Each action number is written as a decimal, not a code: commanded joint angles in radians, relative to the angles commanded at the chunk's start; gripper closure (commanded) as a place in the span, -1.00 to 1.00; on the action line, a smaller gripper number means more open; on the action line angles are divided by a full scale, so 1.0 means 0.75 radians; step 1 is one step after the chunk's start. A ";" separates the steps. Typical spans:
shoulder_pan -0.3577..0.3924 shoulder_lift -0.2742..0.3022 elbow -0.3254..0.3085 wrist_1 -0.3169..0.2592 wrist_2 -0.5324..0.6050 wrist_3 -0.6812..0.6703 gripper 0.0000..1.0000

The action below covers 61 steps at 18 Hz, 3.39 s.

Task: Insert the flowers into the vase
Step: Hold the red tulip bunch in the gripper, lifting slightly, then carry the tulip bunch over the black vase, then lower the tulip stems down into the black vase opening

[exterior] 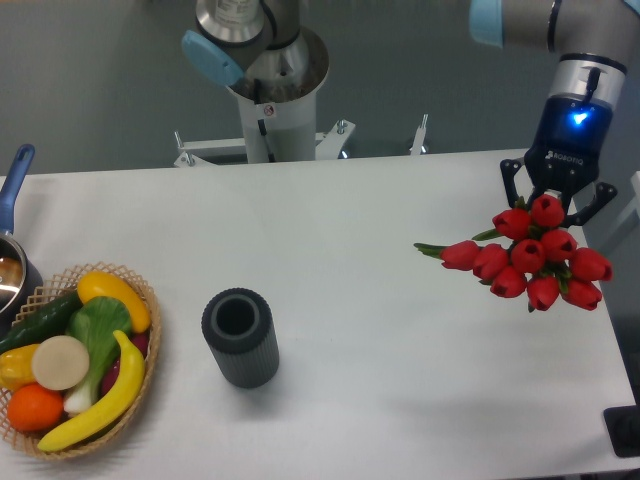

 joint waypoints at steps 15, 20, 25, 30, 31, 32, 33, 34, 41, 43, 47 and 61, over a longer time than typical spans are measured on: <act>-0.043 0.004 0.002 0.018 -0.063 -0.172 0.90; -0.120 -0.002 0.000 0.045 -0.066 -0.164 0.90; -0.206 -0.012 -0.022 0.055 -0.324 -0.160 0.89; -0.292 -0.033 -0.131 0.063 -0.546 0.000 0.91; -0.299 -0.041 -0.155 0.063 -0.615 0.057 0.91; -0.309 -0.053 -0.172 0.063 -0.685 0.104 0.91; -0.329 -0.059 -0.180 0.063 -0.722 0.133 0.91; -0.341 -0.059 -0.182 0.063 -0.730 0.135 0.91; -0.466 -0.027 -0.180 0.061 -0.747 0.125 0.89; -0.466 -0.025 -0.182 0.061 -0.777 0.125 0.89; -0.468 0.018 -0.180 0.059 -0.822 0.084 0.88; -0.538 0.051 -0.231 0.051 -0.798 -0.002 0.86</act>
